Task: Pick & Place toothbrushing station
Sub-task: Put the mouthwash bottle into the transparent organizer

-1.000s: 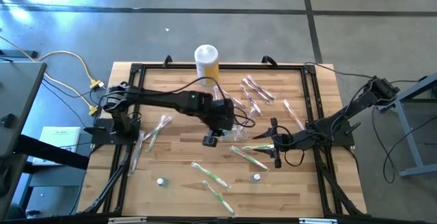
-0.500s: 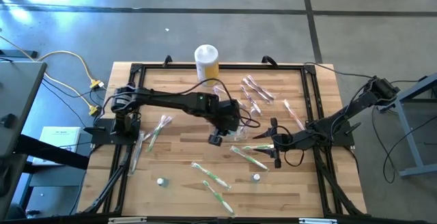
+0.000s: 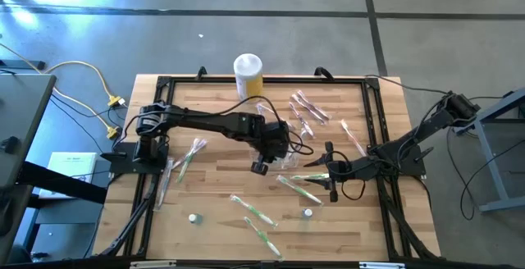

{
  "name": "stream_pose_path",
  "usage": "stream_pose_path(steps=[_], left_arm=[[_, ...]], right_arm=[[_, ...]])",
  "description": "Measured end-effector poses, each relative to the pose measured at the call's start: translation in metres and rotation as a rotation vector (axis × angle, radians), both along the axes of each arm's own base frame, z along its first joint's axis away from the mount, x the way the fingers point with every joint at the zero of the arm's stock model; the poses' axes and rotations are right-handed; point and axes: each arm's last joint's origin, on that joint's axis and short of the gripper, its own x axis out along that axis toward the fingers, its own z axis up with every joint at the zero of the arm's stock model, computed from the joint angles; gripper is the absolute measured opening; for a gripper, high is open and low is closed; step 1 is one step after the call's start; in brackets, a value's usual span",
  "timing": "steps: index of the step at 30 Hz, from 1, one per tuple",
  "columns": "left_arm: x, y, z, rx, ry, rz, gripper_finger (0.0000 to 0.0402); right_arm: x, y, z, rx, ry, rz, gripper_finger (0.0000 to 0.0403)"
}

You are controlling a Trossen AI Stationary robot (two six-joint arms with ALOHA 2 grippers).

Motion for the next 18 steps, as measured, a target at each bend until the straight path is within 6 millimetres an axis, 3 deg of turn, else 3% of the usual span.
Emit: stream_pose_path(steps=[11, 18], left_arm=[[0.011, 0.006, -0.029, -0.015, 0.073, 0.034, 0.0086], [0.013, 0.008, -0.034, -0.019, 0.081, 0.052, 0.0086]], right_arm=[[0.000, 0.000, 0.000, 0.002, 0.003, 0.001, 0.0192], [0.000, 0.000, -0.001, 0.000, 0.008, 0.003, 0.0192]])
